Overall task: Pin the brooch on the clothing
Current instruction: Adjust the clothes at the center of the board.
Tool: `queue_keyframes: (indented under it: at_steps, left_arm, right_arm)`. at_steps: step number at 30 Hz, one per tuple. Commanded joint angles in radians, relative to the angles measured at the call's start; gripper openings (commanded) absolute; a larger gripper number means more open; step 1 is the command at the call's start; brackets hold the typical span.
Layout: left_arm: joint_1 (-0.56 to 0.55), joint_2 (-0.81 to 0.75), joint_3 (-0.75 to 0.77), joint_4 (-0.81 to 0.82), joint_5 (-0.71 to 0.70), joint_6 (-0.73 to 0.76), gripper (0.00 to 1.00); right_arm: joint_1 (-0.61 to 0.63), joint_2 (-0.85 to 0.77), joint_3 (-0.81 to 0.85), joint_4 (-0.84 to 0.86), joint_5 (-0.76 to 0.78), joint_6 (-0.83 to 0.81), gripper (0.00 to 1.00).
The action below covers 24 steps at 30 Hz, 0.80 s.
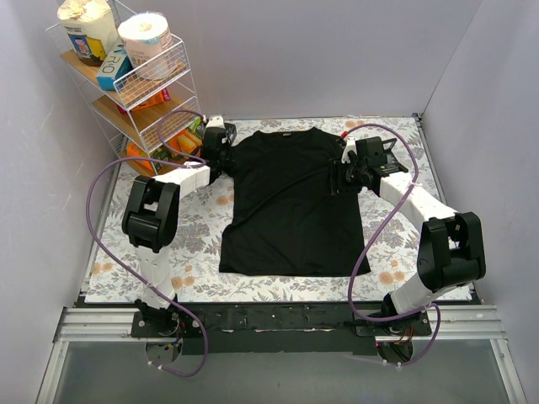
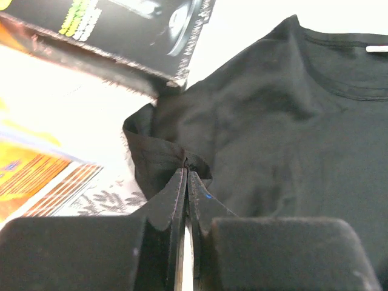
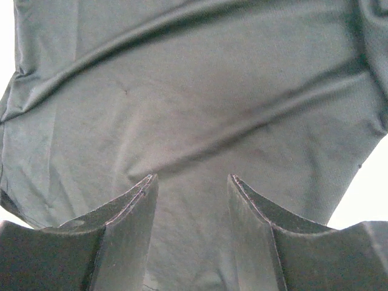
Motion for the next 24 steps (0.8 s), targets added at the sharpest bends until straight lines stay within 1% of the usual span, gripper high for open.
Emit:
queue_keyframes:
  at_steps: [1,7,14,15,16,17,19,21,22,24]
  left_arm:
    - [0.022,-0.088,-0.081,0.006,-0.039,-0.022,0.00]
    - [0.030,-0.169,-0.201,0.003,-0.056,-0.048,0.00]
    - [0.045,-0.221,-0.279,-0.035,-0.076,-0.077,0.00]
    - [0.048,-0.235,-0.285,-0.038,-0.075,-0.080,0.02]
    - [0.050,-0.241,-0.291,-0.041,-0.070,-0.079,0.06]
    - [0.050,-0.249,-0.300,-0.041,-0.059,-0.074,0.13]
    - [0.050,-0.267,-0.305,-0.046,-0.046,-0.063,0.22]
    - [0.050,-0.276,-0.307,-0.050,-0.032,-0.054,0.36]
    - [0.050,-0.292,-0.310,-0.051,-0.029,-0.047,0.50]
    - [0.050,-0.309,-0.319,-0.051,-0.004,-0.037,0.59]
  right_arm:
    - [0.009,-0.042,-0.012,0.004,0.000,-0.011,0.57]
    - [0.017,-0.055,-0.018,0.009,0.001,-0.003,0.57]
    - [0.023,-0.093,-0.017,0.006,0.000,0.017,0.57]
    - [0.023,-0.101,-0.016,0.006,0.001,0.020,0.57]
    - [0.023,-0.108,-0.016,0.006,0.006,0.020,0.57]
    - [0.023,-0.121,-0.016,0.006,0.012,0.021,0.58]
    - [0.024,-0.131,-0.015,0.000,0.024,0.021,0.59]
    - [0.024,-0.141,-0.015,-0.007,0.028,0.020,0.60]
    - [0.024,-0.144,-0.015,-0.014,0.029,0.018,0.60]
    - [0.024,-0.156,-0.024,-0.016,0.031,0.023,0.60]
